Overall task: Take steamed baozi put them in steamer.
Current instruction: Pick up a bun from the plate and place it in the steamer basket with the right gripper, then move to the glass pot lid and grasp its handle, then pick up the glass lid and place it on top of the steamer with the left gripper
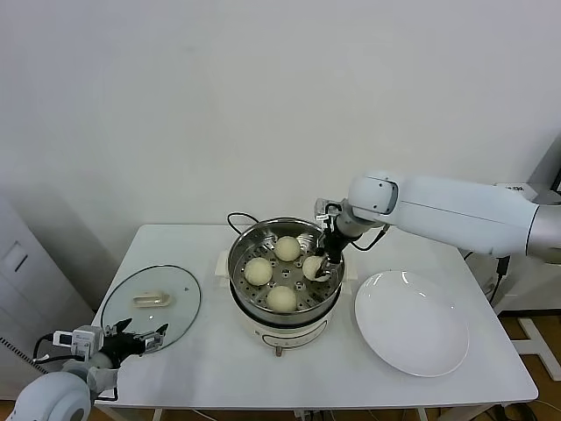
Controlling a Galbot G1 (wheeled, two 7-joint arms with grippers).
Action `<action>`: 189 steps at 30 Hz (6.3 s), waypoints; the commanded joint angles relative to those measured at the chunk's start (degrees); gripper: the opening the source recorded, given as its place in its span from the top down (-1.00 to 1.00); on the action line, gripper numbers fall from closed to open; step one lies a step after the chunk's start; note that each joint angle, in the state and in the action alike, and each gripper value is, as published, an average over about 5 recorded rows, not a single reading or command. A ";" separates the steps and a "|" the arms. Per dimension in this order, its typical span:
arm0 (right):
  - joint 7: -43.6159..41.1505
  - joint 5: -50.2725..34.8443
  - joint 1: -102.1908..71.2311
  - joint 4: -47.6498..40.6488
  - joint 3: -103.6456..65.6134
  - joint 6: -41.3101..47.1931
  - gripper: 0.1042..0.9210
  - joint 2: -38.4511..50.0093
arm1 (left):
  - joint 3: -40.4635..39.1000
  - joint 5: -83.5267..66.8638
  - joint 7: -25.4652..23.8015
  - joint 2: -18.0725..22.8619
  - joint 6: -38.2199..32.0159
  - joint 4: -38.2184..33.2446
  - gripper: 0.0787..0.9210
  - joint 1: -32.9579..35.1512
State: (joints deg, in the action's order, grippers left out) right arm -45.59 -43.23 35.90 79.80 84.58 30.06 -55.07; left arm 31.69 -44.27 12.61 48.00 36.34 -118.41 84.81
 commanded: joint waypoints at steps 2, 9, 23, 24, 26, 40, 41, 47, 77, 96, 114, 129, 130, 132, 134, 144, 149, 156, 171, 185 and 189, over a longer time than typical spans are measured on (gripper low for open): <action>0.52 -0.80 -1.06 0.13 -1.22 0.31 -0.18 0.09 | 0.03 0.01 -0.06 0.15 -0.09 0.14 -0.77 0.00; -0.96 -6.40 1.05 -0.24 -4.69 -0.27 -0.65 3.15 | -0.04 0.03 0.02 0.67 0.03 0.10 -0.77 -0.52; 13.31 -16.94 -20.16 -2.23 -33.14 -15.61 -0.76 21.74 | 0.31 0.43 0.24 1.47 -0.48 1.73 -0.77 -2.73; 14.76 -16.97 -23.73 -1.98 -37.10 -16.90 -0.76 22.62 | 0.41 0.43 0.22 1.56 -0.79 1.82 -0.77 -2.84; 17.49 -16.91 -31.26 -1.16 -45.71 -19.57 -0.76 24.19 | 0.70 0.49 0.15 1.66 -1.38 1.85 -0.77 -2.99; 34.46 -5.51 -78.95 4.78 -97.91 -31.19 -0.76 15.67 | 0.68 26.48 -5.67 1.55 -11.15 4.31 -0.77 -1.97; 34.63 -3.87 -81.48 5.62 -100.86 -31.14 -0.76 13.86 | 0.65 29.92 -6.25 1.51 -12.58 4.78 -0.77 -1.60; 35.57 5.05 -93.44 8.82 -113.56 -30.88 -0.76 4.45 | 0.55 48.36 -8.54 1.44 -20.92 8.66 -0.77 0.94; 33.18 16.36 -104.96 8.25 -125.23 -31.04 -0.76 -14.54 | 2.62 109.68 -2.49 8.96 -47.59 27.87 -0.77 -3.08; 31.95 16.79 -105.00 6.96 -125.43 -32.00 -0.76 -15.15 | 0.85 116.97 0.06 13.57 -46.90 34.62 -0.77 -12.23; 31.03 17.18 -105.28 6.28 -126.11 -32.73 -0.76 -15.42 | -0.56 119.83 0.65 16.24 -46.66 42.25 -0.77 -19.74; 30.54 17.35 -105.12 6.36 -126.66 -32.86 -0.76 -15.83 | -0.37 117.94 0.58 16.92 -48.19 42.28 -0.10 -19.51; 30.51 17.37 -105.10 6.34 -126.67 -32.86 -0.76 -15.84 | -0.35 117.58 0.56 16.88 -48.37 42.06 -0.02 -19.36; 30.48 17.41 -105.07 6.31 -126.68 -32.86 -0.76 -15.88 | -0.28 116.73 0.55 16.79 -48.71 41.68 0.11 -19.12; 30.47 17.42 -105.04 6.32 -126.67 -32.84 -0.76 -15.92 | -0.11 115.89 0.58 16.65 -49.03 41.24 0.25 -18.94; 30.49 17.35 -104.86 6.57 -126.77 -32.71 -0.76 -15.94 | 2.58 110.21 -2.35 13.24 -47.62 30.08 0.88 -16.19; 30.51 17.26 -104.77 6.91 -126.85 -32.58 -0.76 -15.64 | 3.43 102.27 -6.93 9.20 -44.37 23.32 0.92 -15.30; 30.49 17.26 -104.68 7.36 -126.85 -32.44 -0.76 -15.49 | 2.72 95.63 -13.61 5.00 -35.73 12.99 0.92 -15.91; 30.01 17.43 -104.53 6.82 -127.14 -32.71 -0.76 -15.60 | -16.17 103.44 -22.39 2.52 -18.59 -0.50 0.92 -22.41; 29.81 17.61 -104.35 5.94 -127.23 -32.87 -0.76 -14.62 | -36.13 113.26 -26.56 10.55 -1.99 0.01 0.92 -33.57; 29.68 17.66 -104.49 5.73 -127.25 -33.00 -0.76 -14.80 | -39.19 114.12 -26.60 13.22 -1.92 1.95 0.92 -35.24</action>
State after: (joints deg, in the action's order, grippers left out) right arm -15.81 -25.62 -68.50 85.67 -42.63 -2.88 -69.88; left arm 5.84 64.99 -11.51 55.53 25.94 -116.51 56.01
